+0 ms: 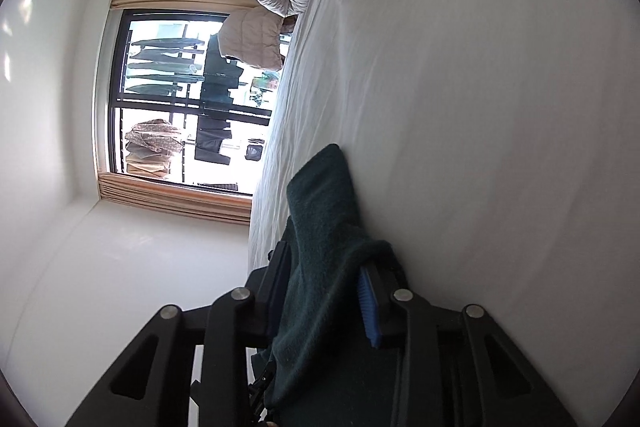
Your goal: Fold small clothes
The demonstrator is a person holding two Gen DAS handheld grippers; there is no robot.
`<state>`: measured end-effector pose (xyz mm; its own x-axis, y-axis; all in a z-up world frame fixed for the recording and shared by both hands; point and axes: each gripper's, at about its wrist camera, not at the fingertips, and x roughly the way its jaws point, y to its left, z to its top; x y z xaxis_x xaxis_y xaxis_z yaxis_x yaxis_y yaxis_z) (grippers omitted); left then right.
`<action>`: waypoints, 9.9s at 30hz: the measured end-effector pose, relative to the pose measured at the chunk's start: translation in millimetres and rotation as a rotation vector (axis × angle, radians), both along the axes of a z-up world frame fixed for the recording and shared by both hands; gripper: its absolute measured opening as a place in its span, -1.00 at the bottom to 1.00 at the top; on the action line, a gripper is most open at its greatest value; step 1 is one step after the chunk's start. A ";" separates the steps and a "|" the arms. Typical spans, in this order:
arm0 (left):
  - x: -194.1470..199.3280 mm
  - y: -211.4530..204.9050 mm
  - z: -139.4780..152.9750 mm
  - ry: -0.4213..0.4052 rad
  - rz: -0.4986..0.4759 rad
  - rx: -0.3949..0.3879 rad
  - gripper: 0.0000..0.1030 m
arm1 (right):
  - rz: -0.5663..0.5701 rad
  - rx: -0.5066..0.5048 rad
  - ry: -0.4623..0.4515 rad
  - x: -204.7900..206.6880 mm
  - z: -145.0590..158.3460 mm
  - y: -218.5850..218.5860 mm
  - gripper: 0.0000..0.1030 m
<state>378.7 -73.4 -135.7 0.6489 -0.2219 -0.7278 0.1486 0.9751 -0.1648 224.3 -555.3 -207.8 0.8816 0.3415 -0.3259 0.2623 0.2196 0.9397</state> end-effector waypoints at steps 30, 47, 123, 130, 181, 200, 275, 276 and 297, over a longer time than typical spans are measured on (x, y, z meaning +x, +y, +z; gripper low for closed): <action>-2.3 10.3 -1.0 -0.057 0.065 -0.108 0.28 | 0.215 -0.276 -0.026 84.0 63.1 43.0 0.19; -2.6 15.2 -2.7 -0.072 0.067 -0.159 0.27 | 0.185 -0.398 0.056 72.2 66.7 82.9 0.32; -433.2 24.8 19.2 -0.599 -0.469 0.839 -0.89 | 0.899 -2.170 -0.015 -303.9 80.9 217.7 0.17; -424.9 24.7 40.5 -0.573 -0.428 0.746 -0.89 | 1.012 -2.208 -0.063 -313.9 69.7 233.2 0.17; -301.3 44.9 145.6 -0.526 -0.212 0.421 -0.92 | 0.602 -1.839 0.005 -120.6 187.1 178.9 -0.94; 8.9 -12.5 90.8 -0.192 -0.192 0.502 -0.92 | 0.798 -1.654 0.257 156.5 110.8 155.2 -0.94; -124.6 68.6 -0.6 0.158 0.288 -0.819 0.75 | 0.541 -0.371 -0.079 93.4 105.5 207.4 0.10; -122.2 63.1 -1.6 0.173 0.279 -0.848 0.75 | 0.537 -0.356 -0.067 95.8 102.6 207.0 0.03; -69.3 35.3 -26.4 0.209 0.288 -0.778 -0.66 | 0.608 -0.402 0.165 135.1 54.6 250.1 -1.00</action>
